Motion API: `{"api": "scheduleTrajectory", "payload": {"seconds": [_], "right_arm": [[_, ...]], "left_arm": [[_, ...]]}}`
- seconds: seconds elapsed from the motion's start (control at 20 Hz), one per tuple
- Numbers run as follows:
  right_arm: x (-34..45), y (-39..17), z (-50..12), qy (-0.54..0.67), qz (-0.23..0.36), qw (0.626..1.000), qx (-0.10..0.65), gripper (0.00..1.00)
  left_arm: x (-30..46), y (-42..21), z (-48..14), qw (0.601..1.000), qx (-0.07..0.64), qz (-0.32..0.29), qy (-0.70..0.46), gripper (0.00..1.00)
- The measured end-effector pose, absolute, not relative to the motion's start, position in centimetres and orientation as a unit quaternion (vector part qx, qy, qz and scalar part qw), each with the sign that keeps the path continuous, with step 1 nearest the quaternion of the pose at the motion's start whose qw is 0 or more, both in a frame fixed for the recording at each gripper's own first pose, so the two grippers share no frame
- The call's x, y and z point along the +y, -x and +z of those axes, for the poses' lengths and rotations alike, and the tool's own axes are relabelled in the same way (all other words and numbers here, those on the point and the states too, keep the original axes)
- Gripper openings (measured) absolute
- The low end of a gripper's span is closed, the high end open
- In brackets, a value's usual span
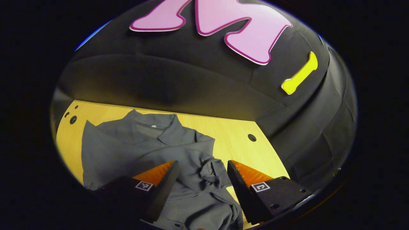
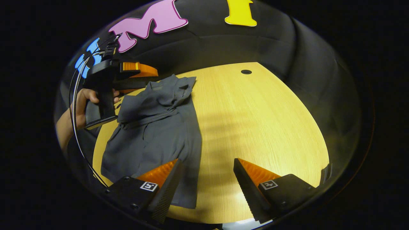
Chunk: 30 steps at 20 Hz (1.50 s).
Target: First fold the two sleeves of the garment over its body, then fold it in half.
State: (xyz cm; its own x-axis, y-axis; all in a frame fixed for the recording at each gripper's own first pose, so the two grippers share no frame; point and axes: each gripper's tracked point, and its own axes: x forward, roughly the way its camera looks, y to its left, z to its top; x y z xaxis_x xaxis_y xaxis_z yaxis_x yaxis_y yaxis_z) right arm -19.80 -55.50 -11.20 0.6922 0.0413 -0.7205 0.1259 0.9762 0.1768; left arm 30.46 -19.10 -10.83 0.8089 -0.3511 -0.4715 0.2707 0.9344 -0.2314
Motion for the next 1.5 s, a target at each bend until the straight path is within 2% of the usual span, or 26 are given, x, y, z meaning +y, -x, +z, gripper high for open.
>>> {"api": "scheduleTrajectory", "payload": {"seconds": [0.5, 0.7, 0.95, 1.0, 1.05, 1.2, 1.5], "right_arm": [[-55.2, 20.5, -12.1, -0.088, 0.000, 0.887, 0.453, 0.99], [-55.2, 20.5, -11.7, -0.111, 0.013, 0.871, 0.478, 0.99], [-55.1, 20.9, -12.0, -0.118, 0.007, 0.860, 0.496, 0.99], [-55.2, 20.8, -12.0, -0.116, 0.004, 0.859, 0.499, 0.99], [-55.2, 20.9, -12.2, -0.111, 0.000, 0.858, 0.501, 0.99], [-54.9, 20.8, -12.2, -0.107, 0.000, 0.853, 0.511, 0.99], [-53.4, 20.8, -13.1, -0.106, 0.010, 0.842, 0.528, 0.99]], "left_arm": [[-2.4, -17.5, -14.2, 0.961, 0.258, -0.090, 0.037, 0.96], [5.1, -10.1, -18.4, 0.958, 0.285, -0.039, 0.003, 0.96], [13.1, -2.8, -24.5, 0.940, 0.335, 0.055, 0.033, 0.96], [14.2, -1.8, -25.4, 0.936, 0.341, 0.073, 0.047, 0.92], [15.2, -0.8, -26.3, 0.931, 0.348, 0.088, 0.060, 0.96], [17.0, 1.3, -28.2, 0.921, 0.364, 0.114, 0.077, 0.96], [16.3, 1.8, -29.9, 0.915, 0.379, 0.106, 0.083, 0.96]]}}
